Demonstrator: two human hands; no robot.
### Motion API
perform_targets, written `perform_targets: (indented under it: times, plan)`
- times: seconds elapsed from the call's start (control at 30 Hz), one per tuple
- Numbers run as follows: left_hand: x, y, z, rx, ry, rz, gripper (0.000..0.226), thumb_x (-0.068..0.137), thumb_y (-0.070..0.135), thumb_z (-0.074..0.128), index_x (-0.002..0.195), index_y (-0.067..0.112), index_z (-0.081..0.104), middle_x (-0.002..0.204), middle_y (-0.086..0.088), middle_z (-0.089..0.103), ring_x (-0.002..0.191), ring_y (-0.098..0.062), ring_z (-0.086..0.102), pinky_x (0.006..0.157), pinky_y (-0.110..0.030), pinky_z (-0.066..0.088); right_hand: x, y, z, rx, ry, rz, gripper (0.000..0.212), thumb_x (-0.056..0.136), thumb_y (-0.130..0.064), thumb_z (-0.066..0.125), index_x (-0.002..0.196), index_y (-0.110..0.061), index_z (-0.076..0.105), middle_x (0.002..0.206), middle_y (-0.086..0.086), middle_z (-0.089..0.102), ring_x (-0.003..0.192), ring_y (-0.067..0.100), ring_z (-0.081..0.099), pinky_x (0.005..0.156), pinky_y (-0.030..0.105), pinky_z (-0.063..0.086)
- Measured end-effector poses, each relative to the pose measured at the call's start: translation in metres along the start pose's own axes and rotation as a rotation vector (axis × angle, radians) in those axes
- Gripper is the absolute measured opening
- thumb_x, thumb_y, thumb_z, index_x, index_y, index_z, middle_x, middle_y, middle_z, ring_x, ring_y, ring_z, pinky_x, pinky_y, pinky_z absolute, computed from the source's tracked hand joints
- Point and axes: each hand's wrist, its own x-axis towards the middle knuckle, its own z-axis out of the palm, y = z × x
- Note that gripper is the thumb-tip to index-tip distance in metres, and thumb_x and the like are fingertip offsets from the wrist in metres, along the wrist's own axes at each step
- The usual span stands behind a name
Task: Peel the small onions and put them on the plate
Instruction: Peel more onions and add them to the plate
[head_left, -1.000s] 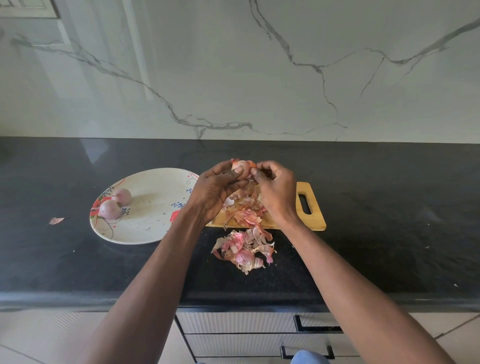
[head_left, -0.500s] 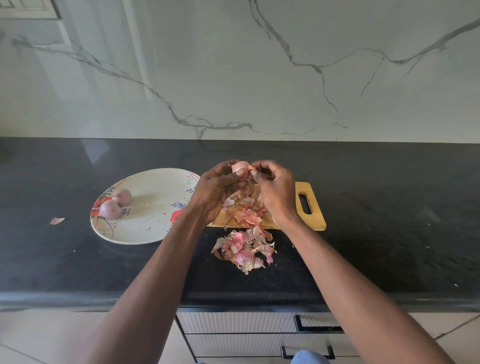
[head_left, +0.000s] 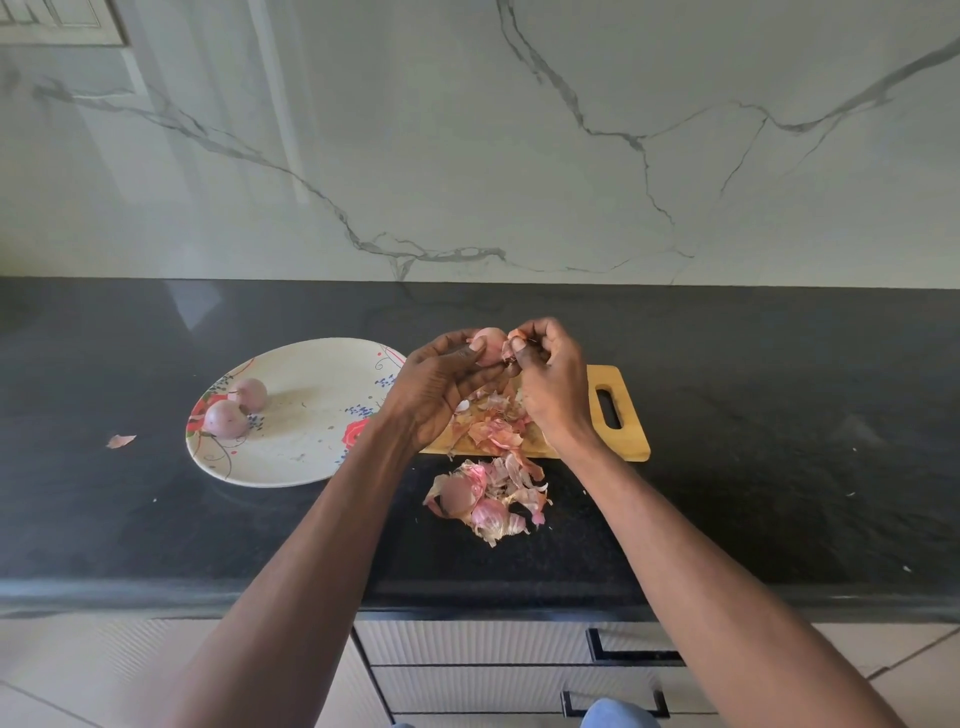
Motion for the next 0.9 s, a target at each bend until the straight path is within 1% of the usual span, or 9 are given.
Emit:
perform_targets:
  times: [0.1,0.23,0.4,0.53,0.63,0.7,0.8,0.83,0.9]
  plan:
    - [-0.005,0.0,0.004,-0.022,0.011,-0.005,0.035,0.097,-0.002,0.055,0.131,-0.011,0.054,0.107,-0.025,0.071,0.09,-0.031,0.072,0.085,-0.035,0.062,-0.001,-0.003,0.0,0.147,-0.006,0.114,0.007,0.1,-0.004,0.057,0.099,-0.01,0.062,0.093,0.007,0.068,0.077,0.006,0.063,0.063,0.014,0.049]
    - [-0.015,0.001,0.006,-0.052,0.018,-0.009,0.037,0.098,-0.003,0.054,0.133,-0.012,0.05,0.107,-0.026,0.069,0.091,-0.031,0.072,0.085,-0.034,0.062,-0.004,-0.007,-0.004,0.393,-0.047,0.271,0.019,0.097,0.004,0.056,0.089,-0.011,0.065,0.081,0.002,0.067,0.076,0.01,0.063,0.076,0.027,0.054]
    - [-0.036,-0.001,0.006,-0.077,0.008,-0.044,0.03,0.099,-0.003,0.052,0.129,-0.007,0.053,0.106,-0.023,0.07,0.088,-0.027,0.073,0.08,-0.031,0.062,-0.018,-0.016,-0.013,0.725,-0.116,0.423,0.028,0.094,0.017,0.048,0.084,-0.006,0.061,0.067,-0.001,0.064,0.066,0.01,0.059,0.063,0.021,0.052]
    - [-0.053,-0.006,0.003,-0.116,0.0,-0.039,0.032,0.099,0.0,0.053,0.13,-0.006,0.053,0.109,-0.021,0.071,0.095,-0.028,0.072,0.084,-0.034,0.062,-0.036,-0.02,-0.019,0.885,-0.139,0.529,0.027,0.095,0.017,0.044,0.085,-0.003,0.06,0.07,0.004,0.06,0.065,0.012,0.058,0.061,0.019,0.054]
    - [-0.063,-0.01,0.004,-0.12,-0.009,-0.048,0.026,0.1,0.0,0.052,0.126,-0.003,0.056,0.109,-0.021,0.072,0.092,-0.028,0.072,0.087,-0.035,0.061,-0.049,-0.02,-0.023,0.945,-0.113,0.567,0.028,0.094,0.018,0.043,0.083,-0.003,0.058,0.074,0.007,0.059,0.062,0.013,0.06,0.06,0.019,0.054]
    - [-0.069,-0.014,0.006,-0.114,0.011,-0.038,0.024,0.1,0.0,0.052,0.122,-0.004,0.059,0.118,-0.026,0.068,0.094,-0.029,0.072,0.088,-0.035,0.06,-0.056,-0.018,-0.025,0.834,-0.078,0.511,0.023,0.093,0.016,0.048,0.089,-0.006,0.058,0.077,0.009,0.062,0.065,0.014,0.063,0.06,0.022,0.054]
    - [-0.072,-0.016,0.0,-0.142,0.12,0.015,0.022,0.101,0.001,0.052,0.122,-0.004,0.057,0.13,-0.034,0.06,0.096,-0.034,0.07,0.084,-0.035,0.062,-0.068,-0.01,-0.026,0.135,0.035,0.174,0.023,0.089,0.003,0.062,0.099,-0.017,0.059,0.087,0.0,0.07,0.077,0.013,0.066,0.066,0.024,0.053]
    - [-0.072,-0.016,-0.002,-0.162,0.154,0.032,0.022,0.101,0.002,0.051,0.122,-0.003,0.056,0.13,-0.033,0.059,0.1,-0.036,0.069,0.081,-0.035,0.063,-0.071,-0.008,-0.026,-0.037,0.074,0.059,0.023,0.089,0.003,0.063,0.099,-0.018,0.059,0.09,-0.003,0.068,0.081,0.009,0.064,0.07,0.019,0.051]
    - [-0.072,-0.015,-0.008,-0.17,0.195,0.063,0.022,0.101,0.001,0.052,0.122,-0.002,0.056,0.127,-0.033,0.06,0.107,-0.04,0.066,0.083,-0.037,0.062,-0.077,-0.005,-0.024,-0.206,0.07,-0.08,0.023,0.088,0.005,0.065,0.101,-0.013,0.065,0.101,-0.002,0.063,0.091,0.006,0.06,0.078,0.005,0.043]
